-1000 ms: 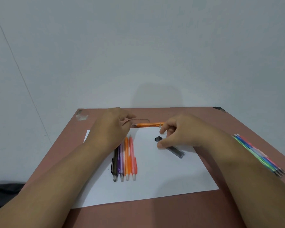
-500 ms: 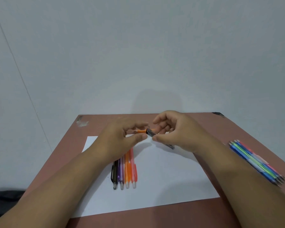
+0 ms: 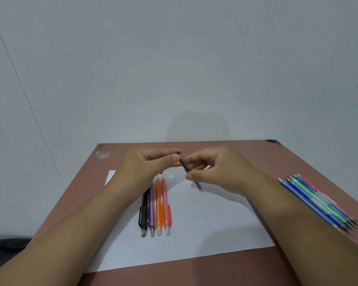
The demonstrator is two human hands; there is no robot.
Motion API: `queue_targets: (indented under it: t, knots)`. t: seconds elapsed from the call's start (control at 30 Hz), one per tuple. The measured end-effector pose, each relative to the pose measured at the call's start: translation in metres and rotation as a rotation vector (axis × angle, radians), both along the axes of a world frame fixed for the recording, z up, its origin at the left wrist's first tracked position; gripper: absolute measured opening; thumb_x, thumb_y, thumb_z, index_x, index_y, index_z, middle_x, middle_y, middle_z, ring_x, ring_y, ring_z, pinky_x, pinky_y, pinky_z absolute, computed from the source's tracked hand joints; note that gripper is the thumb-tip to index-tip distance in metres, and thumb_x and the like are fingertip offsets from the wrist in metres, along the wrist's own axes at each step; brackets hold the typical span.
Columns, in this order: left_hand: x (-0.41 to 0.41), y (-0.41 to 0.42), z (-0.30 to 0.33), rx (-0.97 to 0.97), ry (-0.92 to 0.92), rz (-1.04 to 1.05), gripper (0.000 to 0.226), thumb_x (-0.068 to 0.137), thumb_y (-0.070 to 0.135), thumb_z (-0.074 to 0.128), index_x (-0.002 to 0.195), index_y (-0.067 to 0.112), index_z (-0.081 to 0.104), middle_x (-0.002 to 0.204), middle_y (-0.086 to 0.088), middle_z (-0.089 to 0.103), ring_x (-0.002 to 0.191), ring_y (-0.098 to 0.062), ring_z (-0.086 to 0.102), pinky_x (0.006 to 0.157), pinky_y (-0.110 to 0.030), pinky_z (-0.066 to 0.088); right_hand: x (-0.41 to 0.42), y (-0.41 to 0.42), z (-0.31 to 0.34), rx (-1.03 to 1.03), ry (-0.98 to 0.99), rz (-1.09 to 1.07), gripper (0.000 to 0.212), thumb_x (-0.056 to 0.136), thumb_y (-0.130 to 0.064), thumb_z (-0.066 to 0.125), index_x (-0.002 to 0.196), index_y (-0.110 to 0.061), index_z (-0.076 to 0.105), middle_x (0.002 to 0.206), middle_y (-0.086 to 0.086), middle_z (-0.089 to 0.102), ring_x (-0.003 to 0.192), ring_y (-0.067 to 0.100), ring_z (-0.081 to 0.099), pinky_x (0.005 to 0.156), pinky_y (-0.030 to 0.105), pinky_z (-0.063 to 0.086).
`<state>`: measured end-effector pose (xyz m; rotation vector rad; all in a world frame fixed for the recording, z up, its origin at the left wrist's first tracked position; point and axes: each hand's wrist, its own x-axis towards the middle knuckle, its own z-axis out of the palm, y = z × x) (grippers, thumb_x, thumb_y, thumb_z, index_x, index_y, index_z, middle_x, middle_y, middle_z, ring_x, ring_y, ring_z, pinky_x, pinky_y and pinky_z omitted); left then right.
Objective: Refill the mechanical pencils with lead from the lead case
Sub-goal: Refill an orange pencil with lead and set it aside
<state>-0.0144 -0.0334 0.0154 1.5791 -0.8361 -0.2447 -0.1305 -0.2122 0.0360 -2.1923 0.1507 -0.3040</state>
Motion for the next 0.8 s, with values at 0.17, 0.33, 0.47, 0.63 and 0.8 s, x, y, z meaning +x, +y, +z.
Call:
queue_targets:
  t: [0.17,0.33,0.47,0.63,0.8]
  knots:
    - [0.000,-0.002,0.000,-0.027,-0.007,0.021,0.016,0.091,0.022,0.071,0.104,0.024,0.080,0.097,0.006,0.078,0.094,-0.010,0.071,0.089,-0.032,0.054,-0.002,0.002,0.002,0.047,-0.057,0.003,0.025,0.081,-0.014,0.083,0.097,-0.032,0.081,0.089,-0.005,0.078,0.083,0.010,0.072,0.074,0.015,0.055]
    - [-0.002,-0.005,0.001,-0.065,0.022,0.031,0.017,0.096,0.022,0.064,0.101,0.018,0.080,0.095,-0.001,0.079,0.096,-0.021,0.073,0.093,-0.038,0.058,-0.002,0.003,0.001,0.080,-0.071,0.020,0.024,0.081,-0.013,0.083,0.095,-0.032,0.081,0.088,-0.003,0.078,0.085,0.018,0.072,0.077,0.020,0.057]
    - [-0.004,-0.007,0.002,-0.114,0.056,0.095,0.017,0.096,0.019,0.064,0.093,0.020,0.081,0.089,-0.004,0.078,0.089,-0.026,0.073,0.084,-0.034,0.060,-0.002,0.005,-0.001,0.100,-0.075,0.012,0.022,0.084,-0.014,0.080,0.097,-0.031,0.080,0.089,-0.006,0.077,0.085,0.019,0.073,0.078,0.028,0.062]
    - [-0.007,-0.010,0.003,-0.173,0.175,0.094,0.018,0.097,0.016,0.063,0.098,0.010,0.079,0.093,-0.014,0.077,0.094,-0.036,0.071,0.089,-0.040,0.059,0.005,0.002,-0.003,0.145,-0.043,-0.005,0.027,0.086,-0.013,0.078,0.098,-0.037,0.077,0.095,-0.011,0.076,0.090,0.015,0.073,0.080,0.037,0.064]
    - [-0.012,-0.011,0.006,-0.255,0.486,0.019,0.018,0.098,0.007,0.059,0.104,0.000,0.074,0.101,-0.020,0.075,0.098,-0.031,0.073,0.087,-0.030,0.060,0.006,-0.002,-0.007,-0.042,-0.157,-0.098,0.035,0.089,-0.012,0.074,0.104,-0.043,0.075,0.097,-0.020,0.074,0.087,0.000,0.069,0.078,0.018,0.055]
